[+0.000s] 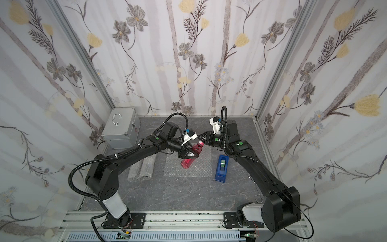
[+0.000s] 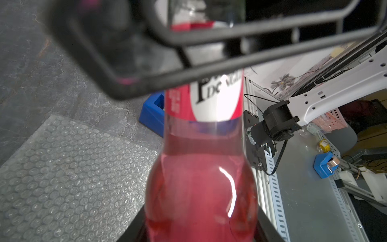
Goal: Wrap wine bottles in bubble wrap
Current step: Place the wine bottle on the bubble wrap.
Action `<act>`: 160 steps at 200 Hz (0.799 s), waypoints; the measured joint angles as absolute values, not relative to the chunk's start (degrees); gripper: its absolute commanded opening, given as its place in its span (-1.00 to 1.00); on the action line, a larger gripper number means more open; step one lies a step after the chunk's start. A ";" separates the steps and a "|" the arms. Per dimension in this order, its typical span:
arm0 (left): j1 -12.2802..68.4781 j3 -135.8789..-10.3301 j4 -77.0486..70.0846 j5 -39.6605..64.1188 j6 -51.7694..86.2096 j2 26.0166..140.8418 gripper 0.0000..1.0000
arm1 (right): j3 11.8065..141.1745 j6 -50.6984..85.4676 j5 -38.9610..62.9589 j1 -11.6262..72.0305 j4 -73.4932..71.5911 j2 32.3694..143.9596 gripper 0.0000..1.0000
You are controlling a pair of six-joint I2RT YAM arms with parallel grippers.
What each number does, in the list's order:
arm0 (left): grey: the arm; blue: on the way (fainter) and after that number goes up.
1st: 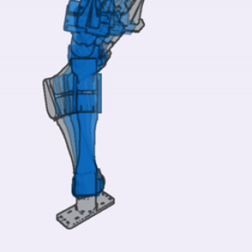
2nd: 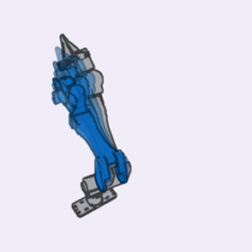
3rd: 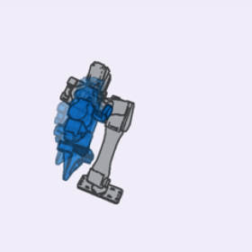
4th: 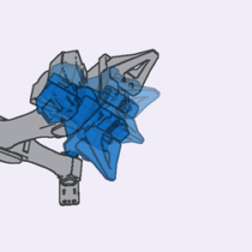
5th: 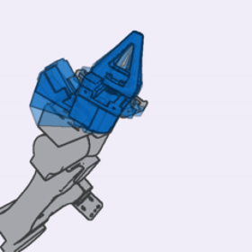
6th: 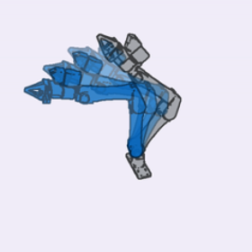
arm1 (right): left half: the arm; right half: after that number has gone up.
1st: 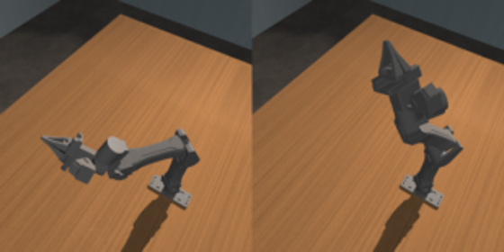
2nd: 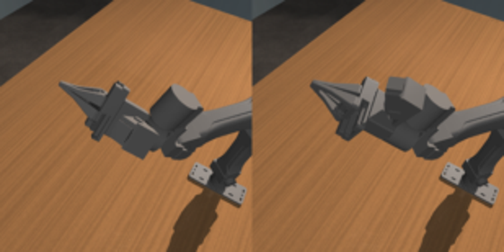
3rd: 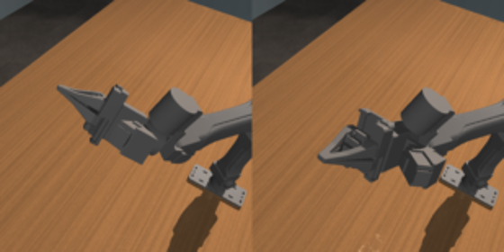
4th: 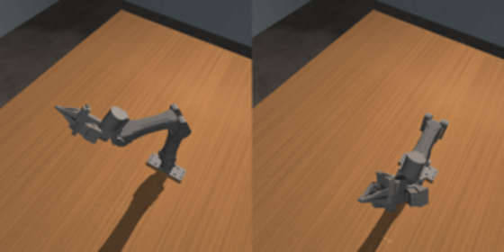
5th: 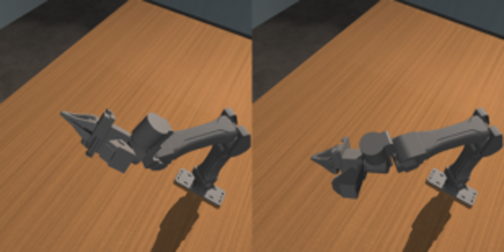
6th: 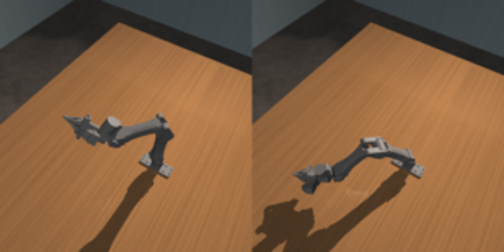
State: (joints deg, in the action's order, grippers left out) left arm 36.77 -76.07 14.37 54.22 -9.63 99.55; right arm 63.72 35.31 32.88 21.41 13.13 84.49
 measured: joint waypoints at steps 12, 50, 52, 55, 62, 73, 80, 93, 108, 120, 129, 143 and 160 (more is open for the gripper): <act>36.86 -75.07 13.28 53.49 -6.50 98.96 -0.60 | 63.64 36.12 33.08 21.34 13.08 84.51 0.08; 36.58 -69.80 10.90 45.65 5.37 96.97 -0.92 | 61.69 36.40 32.45 19.79 12.75 80.05 0.42; 36.60 -69.38 10.63 45.36 6.09 96.84 -0.93 | 61.45 36.42 32.23 19.64 12.80 79.64 0.44; 36.67 -68.77 10.20 44.95 7.16 96.68 -0.94 | 61.10 36.40 31.73 19.42 12.78 79.05 0.47; 36.69 -67.29 9.06 43.59 9.91 96.42 -0.95 | 60.07 36.42 30.24 18.96 12.93 77.56 0.49; 36.77 -65.32 7.75 41.01 14.04 96.47 -0.95 | 58.26 36.40 28.53 18.33 13.19 75.42 0.50; 36.75 -64.45 7.31 39.13 16.58 96.71 -0.95 | 57.12 36.40 27.18 17.96 13.54 74.35 0.50; 36.75 -63.72 6.68 35.00 21.06 97.82 -0.92 | 54.87 36.53 24.12 17.72 14.35 72.97 0.49; 37.04 -63.70 6.24 29.85 25.87 99.90 -0.92 | 51.83 38.02 21.19 18.06 14.92 72.10 0.48; 37.71 -64.40 6.94 26.11 28.88 101.84 -0.92 | 49.19 39.33 18.81 18.92 15.70 71.55 0.47; 38.57 -65.43 8.03 23.42 30.74 103.39 -0.91 | 47.42 40.77 17.15 19.84 16.34 71.29 0.46; 39.77 -67.37 9.72 20.49 32.75 105.62 -0.90 | 44.99 42.85 14.79 21.17 17.28 71.22 0.45; 40.66 -69.71 10.83 18.13 34.41 108.27 -0.88 | 41.58 45.36 12.78 22.98 17.65 71.72 0.44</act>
